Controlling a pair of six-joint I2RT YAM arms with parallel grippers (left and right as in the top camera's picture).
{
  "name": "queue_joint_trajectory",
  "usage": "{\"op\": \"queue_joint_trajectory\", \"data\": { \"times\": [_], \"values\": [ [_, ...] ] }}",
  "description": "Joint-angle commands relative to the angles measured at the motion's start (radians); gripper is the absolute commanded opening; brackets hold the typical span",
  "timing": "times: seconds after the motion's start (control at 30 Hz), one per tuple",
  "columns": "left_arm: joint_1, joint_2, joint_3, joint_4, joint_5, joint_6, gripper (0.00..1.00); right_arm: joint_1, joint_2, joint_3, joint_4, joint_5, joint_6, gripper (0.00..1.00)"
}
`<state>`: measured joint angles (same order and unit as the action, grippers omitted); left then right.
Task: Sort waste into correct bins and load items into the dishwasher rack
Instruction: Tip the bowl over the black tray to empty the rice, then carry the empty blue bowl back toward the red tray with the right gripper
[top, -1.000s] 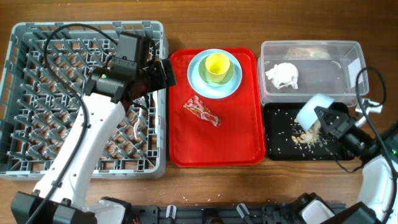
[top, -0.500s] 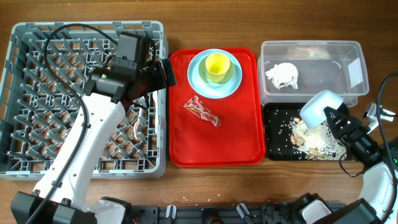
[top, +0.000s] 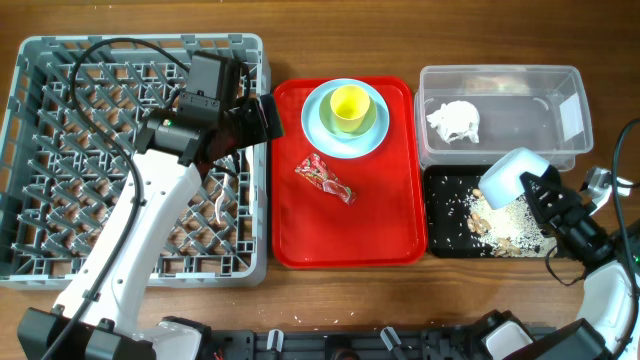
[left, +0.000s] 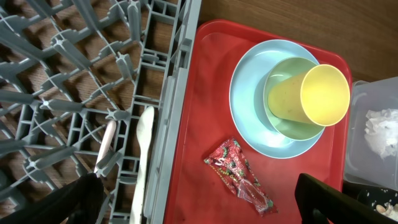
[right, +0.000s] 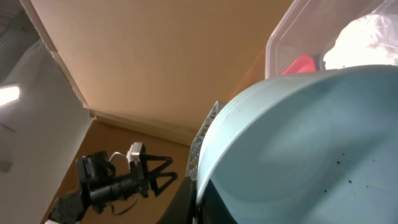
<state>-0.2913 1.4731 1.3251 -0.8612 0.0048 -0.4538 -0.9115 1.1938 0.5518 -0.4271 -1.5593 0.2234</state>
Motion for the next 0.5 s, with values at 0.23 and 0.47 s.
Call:
{"op": "queue_joint_trajectory", "data": {
  "times": [0.23, 0.47],
  "values": [
    [0.004, -0.02, 0.009, 0.0, -0.006, 0.005, 1.0, -0.004, -0.003, -0.003, 0.028, -0.064, 0.236, 0.04],
    [0.004, -0.02, 0.009, 0.0, -0.006, 0.005, 1.0, 0.212, -0.115, -0.001, 0.431, 0.002, 0.633, 0.05]
  ]
}}
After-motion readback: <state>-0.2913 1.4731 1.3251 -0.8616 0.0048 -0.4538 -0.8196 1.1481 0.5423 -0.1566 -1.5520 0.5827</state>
